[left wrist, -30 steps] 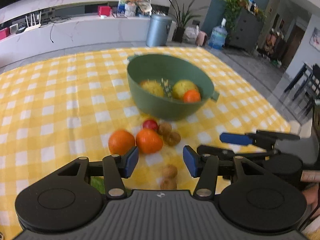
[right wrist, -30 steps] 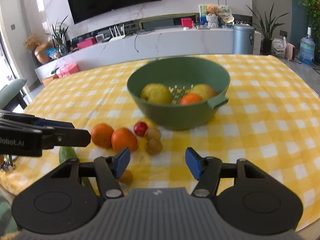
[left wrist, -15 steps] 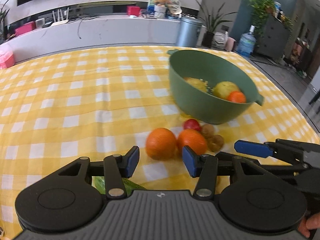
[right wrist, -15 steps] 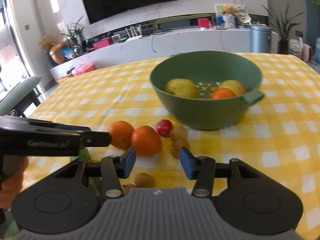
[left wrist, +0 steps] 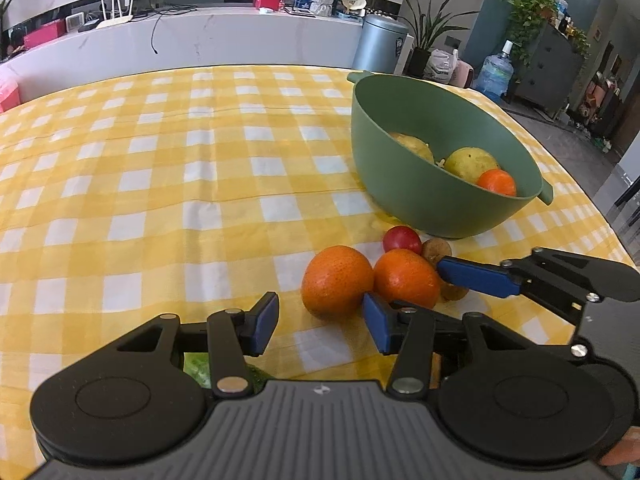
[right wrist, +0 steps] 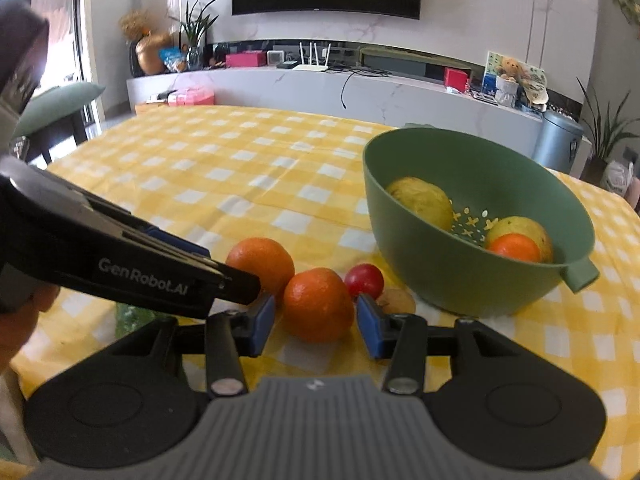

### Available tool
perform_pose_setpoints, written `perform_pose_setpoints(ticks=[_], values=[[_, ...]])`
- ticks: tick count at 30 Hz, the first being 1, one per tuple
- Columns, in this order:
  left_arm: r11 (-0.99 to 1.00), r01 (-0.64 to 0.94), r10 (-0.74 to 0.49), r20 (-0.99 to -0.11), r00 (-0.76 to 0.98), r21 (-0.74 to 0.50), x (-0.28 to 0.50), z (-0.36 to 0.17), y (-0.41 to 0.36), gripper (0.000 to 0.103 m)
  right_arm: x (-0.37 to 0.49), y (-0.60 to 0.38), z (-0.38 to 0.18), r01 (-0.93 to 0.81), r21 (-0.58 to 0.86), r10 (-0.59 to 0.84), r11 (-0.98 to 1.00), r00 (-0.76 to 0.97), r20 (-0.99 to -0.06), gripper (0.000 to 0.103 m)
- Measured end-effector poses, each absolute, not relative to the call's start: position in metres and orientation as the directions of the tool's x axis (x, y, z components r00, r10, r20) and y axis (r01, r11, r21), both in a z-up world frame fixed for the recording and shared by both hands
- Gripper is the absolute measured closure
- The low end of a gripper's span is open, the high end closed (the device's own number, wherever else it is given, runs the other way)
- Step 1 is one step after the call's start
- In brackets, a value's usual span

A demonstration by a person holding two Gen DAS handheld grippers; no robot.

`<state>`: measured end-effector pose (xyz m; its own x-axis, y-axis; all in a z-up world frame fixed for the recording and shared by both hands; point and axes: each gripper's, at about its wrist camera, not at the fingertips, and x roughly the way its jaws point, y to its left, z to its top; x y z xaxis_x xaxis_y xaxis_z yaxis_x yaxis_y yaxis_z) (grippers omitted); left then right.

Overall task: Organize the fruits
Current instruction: 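Grasp an orange with the right tool while the left tool grasps another orange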

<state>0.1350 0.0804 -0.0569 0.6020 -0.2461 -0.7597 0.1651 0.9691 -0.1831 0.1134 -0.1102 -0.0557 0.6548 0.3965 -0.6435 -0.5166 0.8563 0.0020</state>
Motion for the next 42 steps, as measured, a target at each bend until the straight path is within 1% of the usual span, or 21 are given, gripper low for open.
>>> perform_pose_setpoints(ticks=[4,6,10,19,20,21,22,27,32,42], values=[[0.964,0.175,-0.265,-0.755,0.601,-0.199,0.136,-0.057,0.079,0.046,0.121,-0.109,-0.061,-0.516,0.005,0.392,0.857,0.644,-0.657,0.061],[0.964,0.171,-0.265,-0.753,0.602,-0.203,0.137,-0.057,0.079,0.046,0.123,-0.107,-0.064,-0.518,0.005,0.389,0.855,0.637,-0.666,0.063],[0.962,0.156,-0.271,-0.75,0.604,-0.223,0.141,-0.059,0.08,0.046,0.122,-0.106,-0.064,-0.517,-0.007,0.383,0.856,0.641,-0.665,0.064],[0.963,0.165,-0.271,-0.74,0.615,-0.215,0.146,-0.064,0.074,0.045,0.12,-0.105,-0.064,-0.51,-0.011,0.373,0.86,0.644,-0.668,0.065],[0.962,0.163,-0.271,-0.74,0.615,-0.217,0.147,-0.064,0.074,0.046,0.121,-0.106,-0.064,-0.51,-0.008,0.374,0.86,0.643,-0.668,0.065],[0.96,0.165,-0.279,-0.739,0.613,-0.225,0.148,-0.064,0.074,0.053,0.121,-0.106,-0.065,-0.508,-0.008,0.373,0.861,0.643,-0.669,0.066],[0.957,0.168,-0.289,-0.737,0.611,-0.236,0.148,-0.065,0.074,0.055,0.121,-0.106,-0.065,-0.506,-0.008,0.372,0.862,0.644,-0.669,0.066],[0.962,0.174,-0.272,-0.739,0.617,-0.21,0.146,-0.064,0.07,0.056,0.121,-0.106,-0.065,-0.505,-0.002,0.375,0.863,0.643,-0.668,0.066],[0.969,0.148,-0.246,-0.739,0.627,-0.197,0.144,-0.06,0.071,0.057,0.121,-0.108,-0.064,-0.503,-0.004,0.376,0.864,0.652,-0.659,0.066],[0.971,0.096,-0.223,-0.692,0.687,-0.218,0.133,-0.04,0.079,0.057,0.114,-0.113,-0.054,-0.494,-0.002,0.387,0.869,0.684,-0.618,0.066]])
